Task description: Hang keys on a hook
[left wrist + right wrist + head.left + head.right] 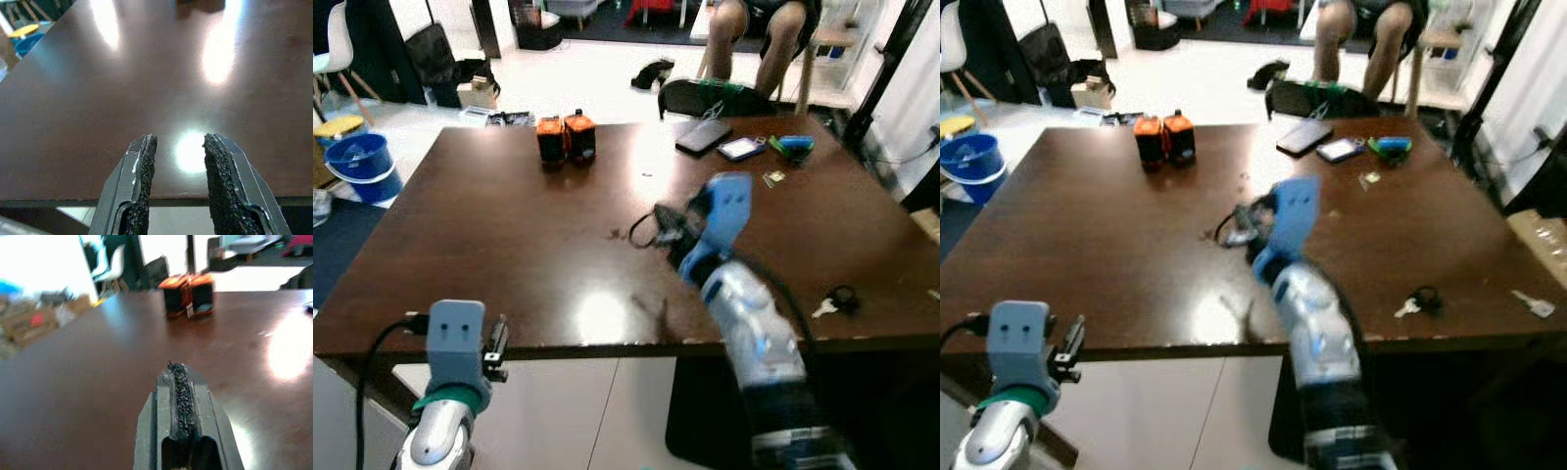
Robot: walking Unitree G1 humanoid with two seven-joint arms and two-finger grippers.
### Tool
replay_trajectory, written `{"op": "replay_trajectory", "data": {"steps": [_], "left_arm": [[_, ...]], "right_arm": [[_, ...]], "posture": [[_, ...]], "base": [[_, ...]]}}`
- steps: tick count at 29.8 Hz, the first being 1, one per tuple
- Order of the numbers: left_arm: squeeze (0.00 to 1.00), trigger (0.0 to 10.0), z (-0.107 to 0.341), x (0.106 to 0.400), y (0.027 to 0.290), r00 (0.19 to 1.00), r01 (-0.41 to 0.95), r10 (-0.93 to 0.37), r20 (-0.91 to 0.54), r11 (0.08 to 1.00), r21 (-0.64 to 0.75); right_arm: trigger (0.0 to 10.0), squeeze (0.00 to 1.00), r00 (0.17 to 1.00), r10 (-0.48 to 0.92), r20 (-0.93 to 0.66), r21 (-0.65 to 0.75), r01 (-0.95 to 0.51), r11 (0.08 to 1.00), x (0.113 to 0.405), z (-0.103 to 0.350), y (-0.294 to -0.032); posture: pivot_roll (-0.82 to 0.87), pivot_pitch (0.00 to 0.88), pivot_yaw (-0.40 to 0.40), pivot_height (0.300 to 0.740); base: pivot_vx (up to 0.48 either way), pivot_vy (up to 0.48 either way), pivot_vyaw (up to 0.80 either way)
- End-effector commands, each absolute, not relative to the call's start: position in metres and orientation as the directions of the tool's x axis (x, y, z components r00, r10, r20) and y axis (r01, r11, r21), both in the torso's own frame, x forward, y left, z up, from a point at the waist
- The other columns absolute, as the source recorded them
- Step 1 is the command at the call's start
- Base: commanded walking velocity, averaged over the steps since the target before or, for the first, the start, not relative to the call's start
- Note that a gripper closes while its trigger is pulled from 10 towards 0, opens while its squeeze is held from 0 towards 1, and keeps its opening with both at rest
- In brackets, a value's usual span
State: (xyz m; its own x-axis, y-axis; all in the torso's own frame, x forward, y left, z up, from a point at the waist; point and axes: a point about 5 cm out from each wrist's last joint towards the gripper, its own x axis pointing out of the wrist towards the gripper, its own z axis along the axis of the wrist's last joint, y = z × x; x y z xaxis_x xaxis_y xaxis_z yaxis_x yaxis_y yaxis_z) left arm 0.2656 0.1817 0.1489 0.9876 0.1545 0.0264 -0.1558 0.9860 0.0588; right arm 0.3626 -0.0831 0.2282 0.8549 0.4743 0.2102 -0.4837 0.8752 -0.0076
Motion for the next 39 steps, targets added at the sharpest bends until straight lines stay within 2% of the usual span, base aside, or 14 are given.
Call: {"op": "replay_trajectory", "data": {"steps": [1,2,5,7,14,15,16,22,39], "left_arm": [[0.00,10.0,0.143,0.260,0.182,0.987,-0.161,0.162,-0.006,0.984,0.072],[0.00,10.0,0.143,0.260,0.182,0.987,-0.161,0.162,-0.006,0.984,0.072],[0.00,10.0,0.141,0.252,0.178,0.982,-0.188,0.189,0.000,0.974,0.127],[0.00,10.0,0.141,0.251,0.178,0.979,-0.203,0.205,0.004,0.970,0.133],[0.00,10.0,0.147,0.250,0.172,0.977,-0.212,0.209,0.039,0.971,0.108],[0.00,10.0,0.152,0.250,0.170,0.979,-0.202,0.199,0.043,0.974,0.100],[0.00,10.0,0.154,0.251,0.170,0.979,-0.202,0.198,0.044,0.974,0.099],[0.00,10.0,0.158,0.256,0.172,0.978,-0.206,0.202,0.052,0.974,0.098],[0.00,10.0,0.162,0.256,0.176,0.974,-0.224,0.220,0.055,0.971,0.085]], "right_arm": [[10.0,0.00,0.835,0.500,0.229,-0.088,-0.493,0.865,0.358,0.230,-0.077],[10.0,0.00,0.835,0.500,0.229,-0.088,-0.493,0.865,0.358,0.230,-0.077],[10.0,0.00,0.792,0.563,0.237,-0.253,-0.509,0.823,0.345,0.222,-0.064],[10.0,0.00,0.786,0.572,0.236,-0.271,-0.512,0.815,0.343,0.221,-0.063],[10.0,0.00,0.821,0.524,0.227,-0.194,-0.489,0.850,0.346,0.212,-0.069],[10.0,0.00,0.862,0.458,0.220,-0.104,-0.446,0.889,0.345,0.206,-0.078],[10.0,0.00,0.875,0.432,0.218,-0.085,-0.424,0.902,0.345,0.204,-0.081],[10.0,0.00,0.894,0.386,0.230,-0.095,-0.374,0.923,0.343,0.204,-0.087],[10.0,0.00,0.893,0.383,0.238,-0.101,-0.369,0.924,0.339,0.204,-0.086]], "posture": [[-0.14,0.047,0.097,0.740],[-0.14,0.047,0.097,0.740],[-0.14,0.038,0.055,0.740],[-0.14,0.037,0.045,0.740],[-0.13,0.027,0.031,0.740],[-0.14,0.022,0.047,0.740],[-0.15,0.021,0.054,0.740],[-0.16,0.024,0.067,0.740],[-0.16,0.020,0.079,0.740]], "base": [[0.000,0.000,0.00],[0.000,0.000,0.00],[0.000,0.000,0.00],[0.000,0.000,0.00],[0.000,0.000,0.00],[0.000,0.000,0.00],[0.000,0.000,0.00],[0.000,0.000,0.00],[0.000,0.000,0.80]]}}
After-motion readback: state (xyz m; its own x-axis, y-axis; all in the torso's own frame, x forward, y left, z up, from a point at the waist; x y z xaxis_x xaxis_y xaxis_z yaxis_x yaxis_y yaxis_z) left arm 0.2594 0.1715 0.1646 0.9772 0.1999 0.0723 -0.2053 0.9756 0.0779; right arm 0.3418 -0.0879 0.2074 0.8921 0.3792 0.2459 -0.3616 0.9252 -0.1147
